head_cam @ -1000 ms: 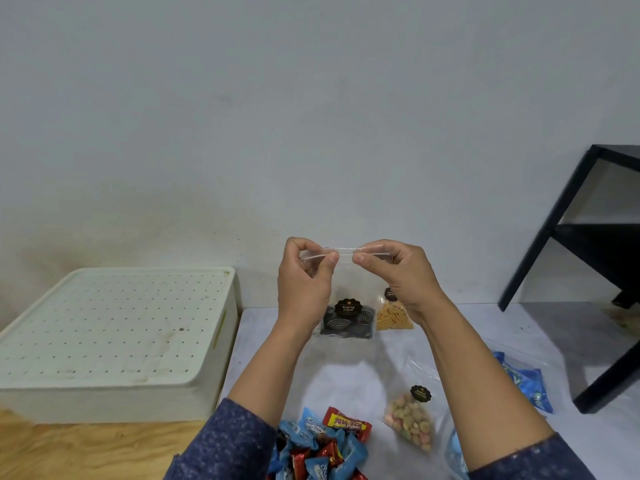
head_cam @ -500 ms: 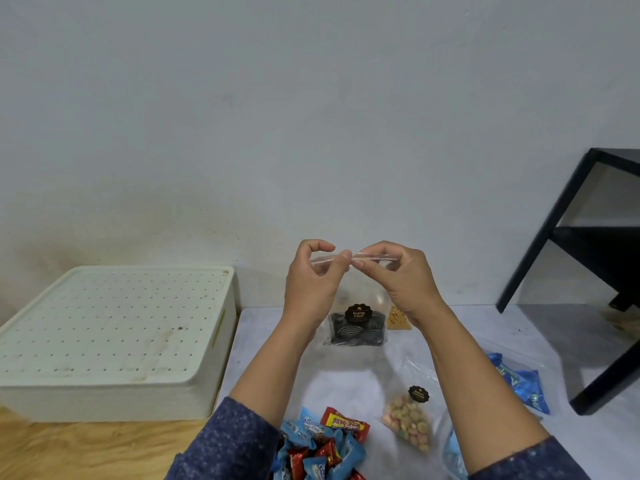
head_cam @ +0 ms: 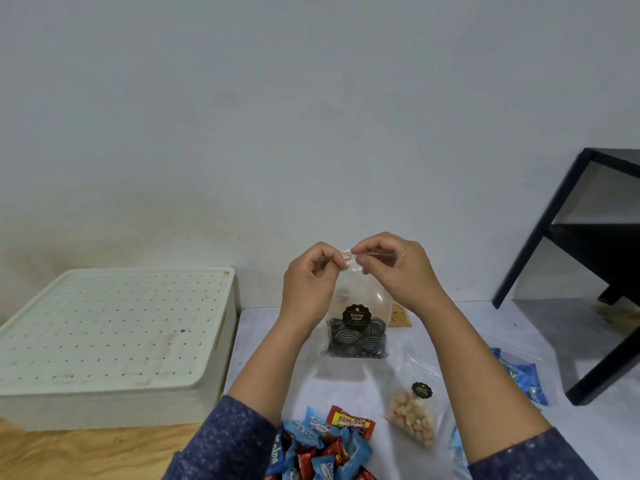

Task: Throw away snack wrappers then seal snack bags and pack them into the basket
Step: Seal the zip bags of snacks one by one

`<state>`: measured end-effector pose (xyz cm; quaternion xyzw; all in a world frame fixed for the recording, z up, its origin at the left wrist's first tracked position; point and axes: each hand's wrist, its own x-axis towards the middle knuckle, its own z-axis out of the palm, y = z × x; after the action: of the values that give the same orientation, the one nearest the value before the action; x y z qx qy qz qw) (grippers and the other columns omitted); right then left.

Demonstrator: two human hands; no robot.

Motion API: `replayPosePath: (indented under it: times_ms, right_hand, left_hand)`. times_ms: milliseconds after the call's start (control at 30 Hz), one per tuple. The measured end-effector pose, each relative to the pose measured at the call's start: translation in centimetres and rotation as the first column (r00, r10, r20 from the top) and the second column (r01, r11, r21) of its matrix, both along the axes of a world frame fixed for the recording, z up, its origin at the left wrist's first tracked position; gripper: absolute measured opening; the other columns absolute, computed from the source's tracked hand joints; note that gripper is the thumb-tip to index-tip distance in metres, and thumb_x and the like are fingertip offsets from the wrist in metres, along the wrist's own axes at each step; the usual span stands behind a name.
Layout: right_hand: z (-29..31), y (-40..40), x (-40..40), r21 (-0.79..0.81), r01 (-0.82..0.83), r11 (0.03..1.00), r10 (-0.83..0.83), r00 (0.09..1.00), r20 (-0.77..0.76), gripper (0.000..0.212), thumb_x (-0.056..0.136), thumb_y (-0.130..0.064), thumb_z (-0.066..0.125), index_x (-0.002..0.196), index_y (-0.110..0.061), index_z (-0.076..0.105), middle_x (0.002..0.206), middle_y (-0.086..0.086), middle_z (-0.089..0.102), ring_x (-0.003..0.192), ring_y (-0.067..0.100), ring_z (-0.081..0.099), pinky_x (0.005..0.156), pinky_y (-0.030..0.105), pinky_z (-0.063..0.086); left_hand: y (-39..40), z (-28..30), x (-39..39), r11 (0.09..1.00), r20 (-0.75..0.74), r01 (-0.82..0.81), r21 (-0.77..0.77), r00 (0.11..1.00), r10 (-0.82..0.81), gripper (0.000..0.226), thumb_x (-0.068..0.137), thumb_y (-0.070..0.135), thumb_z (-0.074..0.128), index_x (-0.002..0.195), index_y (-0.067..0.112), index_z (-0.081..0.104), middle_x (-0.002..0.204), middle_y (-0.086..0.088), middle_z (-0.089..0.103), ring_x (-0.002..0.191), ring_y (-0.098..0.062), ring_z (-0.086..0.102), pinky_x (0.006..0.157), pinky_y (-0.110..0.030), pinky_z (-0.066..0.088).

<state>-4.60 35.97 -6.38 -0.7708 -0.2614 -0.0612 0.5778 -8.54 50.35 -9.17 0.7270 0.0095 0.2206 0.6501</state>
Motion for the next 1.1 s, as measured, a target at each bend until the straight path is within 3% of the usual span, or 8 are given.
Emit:
replayPosePath:
  times_ms: [200, 300, 367, 567, 767, 900, 1000, 1100]
  right_hand:
    - [-0.1, 1.2, -1.0, 0.007, 0.028, 1.0, -0.028, 0.999, -0.025, 0.029, 0.085, -0.006, 0.063, 0.086, -0.035, 0.065, 0.085, -0.011, 0.069, 0.066, 0.005, 0.066, 0.063, 0.011, 0.047]
    - [-0.4, 1.4, -1.9, -0.045, -0.02, 0.999, 0.019, 1.0, -0.011, 0.042, 0.084, -0.005, 0.064, 0.097, -0.045, 0.062, 0.102, -0.01, 0.066, 0.08, 0.012, 0.067, 0.072, 0.018, 0.05]
    - [-0.9, 1.7, -2.4, -0.09, -0.039, 0.995, 0.036, 0.999, -0.033, 0.042, 0.082, -0.004, 0.067, 0.097, -0.043, 0.064, 0.106, -0.01, 0.064, 0.086, 0.009, 0.065, 0.074, 0.014, 0.049]
    - [-3.0, 2.0, -2.4, -0.187, 0.12, 0.975, -0.132, 0.99, -0.054, 0.027, 0.079, -0.003, 0.069, 0.083, -0.03, 0.073, 0.086, -0.012, 0.062, 0.067, -0.009, 0.055, 0.065, 0.003, 0.039]
    - [-6.4, 1.8, -0.4, -0.133, 0.246, 0.96, -0.266, 0.95, -0.161, 0.031, 0.079, -0.003, 0.069, 0.074, -0.034, 0.071, 0.081, -0.016, 0.066, 0.074, 0.003, 0.059, 0.067, 0.003, 0.044]
    - [-9.2, 1.1, 2.2, -0.105, 0.25, 0.962, -0.27, 0.925, -0.268, 0.04, 0.08, -0.003, 0.066, 0.069, -0.04, 0.071, 0.074, -0.024, 0.068, 0.072, -0.004, 0.06, 0.071, 0.009, 0.048]
    - [-11.1, 0.7, 4.8, -0.09, 0.229, 0.969, -0.246, 0.91, -0.333, 0.027, 0.082, -0.003, 0.065, 0.082, -0.029, 0.073, 0.08, -0.02, 0.066, 0.074, 0.0, 0.06, 0.076, 0.02, 0.049]
    - [-13.0, 0.4, 7.7, -0.099, 0.212, 0.972, -0.234, 0.901, -0.366, 0.024, 0.082, -0.003, 0.066, 0.085, -0.025, 0.073, 0.083, -0.02, 0.065, 0.075, -0.002, 0.059, 0.076, 0.019, 0.049]
  left_hand:
    - [1.4, -0.1, -0.1, 1.0, 0.017, -0.02, -0.014, 1.0, 0.02, 0.034, 0.087, 0.005, 0.057, 0.077, 0.035, 0.072, 0.077, 0.015, 0.072, 0.08, -0.001, 0.067, 0.073, -0.01, 0.048]
    - [2.2, 0.0, 0.1, 0.997, 0.003, -0.031, -0.066, 1.0, 0.031, 0.032, 0.087, 0.007, 0.058, 0.079, 0.034, 0.072, 0.08, 0.018, 0.072, 0.083, 0.002, 0.066, 0.074, -0.01, 0.048]
    - [2.9, -0.1, 0.3, 0.998, 0.001, -0.011, -0.065, 1.0, 0.011, 0.03, 0.087, 0.009, 0.058, 0.079, 0.035, 0.072, 0.082, 0.019, 0.072, 0.085, 0.001, 0.066, 0.075, -0.012, 0.048]
    - [3.5, -1.8, 0.1, 0.994, -0.009, 0.101, -0.034, 0.995, -0.102, 0.028, 0.089, 0.011, 0.057, 0.081, 0.035, 0.069, 0.084, 0.019, 0.071, 0.085, -0.001, 0.067, 0.074, -0.011, 0.049]
    - [3.5, -5.2, 0.8, 0.965, -0.056, 0.245, 0.089, 0.969, -0.241, 0.033, 0.087, 0.007, 0.061, 0.094, 0.038, 0.065, 0.106, 0.021, 0.066, 0.096, 0.005, 0.063, 0.08, -0.007, 0.046]
    - [2.6, -7.9, 2.4, 0.972, -0.09, 0.197, 0.13, 0.978, -0.186, 0.048, 0.086, -0.002, 0.058, 0.096, 0.044, 0.065, 0.111, 0.012, 0.06, 0.098, -0.002, 0.064, 0.089, -0.014, 0.047]
    - [1.8, -9.7, 4.6, 0.974, -0.143, 0.131, 0.182, 0.984, -0.106, 0.046, 0.085, -0.004, 0.057, 0.098, 0.04, 0.066, 0.105, 0.017, 0.055, 0.099, -0.01, 0.063, 0.091, -0.017, 0.048]
    - [1.3, -11.2, 7.4, 0.955, -0.228, 0.08, 0.285, 0.974, -0.013, 0.039, 0.085, -0.001, 0.057, 0.105, 0.031, 0.067, 0.105, 0.009, 0.057, 0.091, -0.008, 0.061, 0.086, -0.01, 0.046]
